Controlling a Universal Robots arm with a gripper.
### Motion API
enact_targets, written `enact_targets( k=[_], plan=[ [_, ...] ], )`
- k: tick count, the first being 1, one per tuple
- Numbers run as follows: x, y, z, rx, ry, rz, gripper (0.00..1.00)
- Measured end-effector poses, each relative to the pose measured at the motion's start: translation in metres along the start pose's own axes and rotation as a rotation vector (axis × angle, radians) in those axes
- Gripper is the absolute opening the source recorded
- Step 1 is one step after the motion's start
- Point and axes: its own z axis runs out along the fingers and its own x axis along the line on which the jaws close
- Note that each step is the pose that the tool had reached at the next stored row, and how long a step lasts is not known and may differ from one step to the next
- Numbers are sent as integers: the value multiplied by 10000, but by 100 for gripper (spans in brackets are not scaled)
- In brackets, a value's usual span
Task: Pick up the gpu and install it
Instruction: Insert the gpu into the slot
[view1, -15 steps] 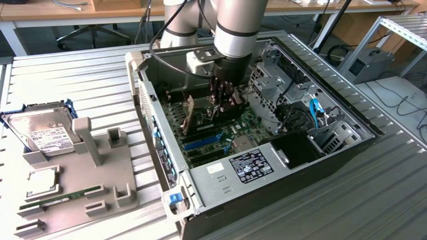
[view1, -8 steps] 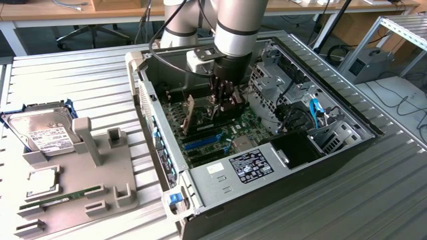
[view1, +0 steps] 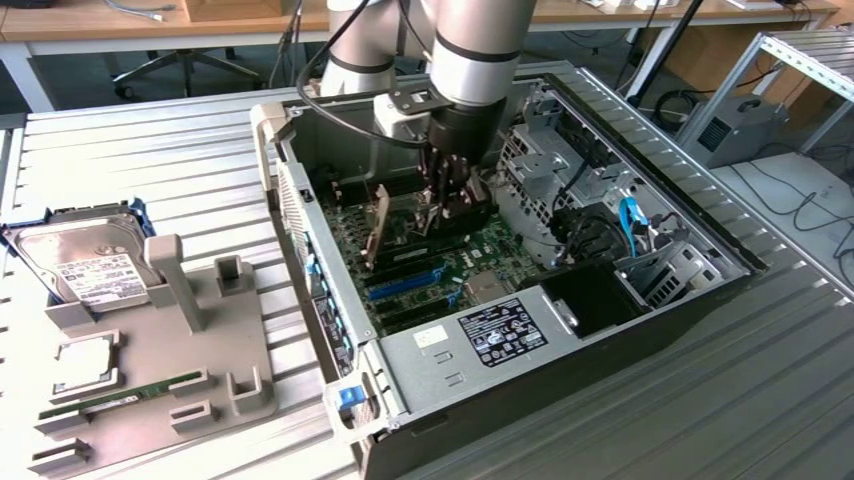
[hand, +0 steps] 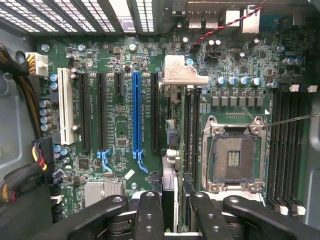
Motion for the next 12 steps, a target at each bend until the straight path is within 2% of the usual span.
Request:
enact_targets(
  k=[12],
  plan=[
    [1, -4, -142, 0, 1, 0, 26]
  ],
)
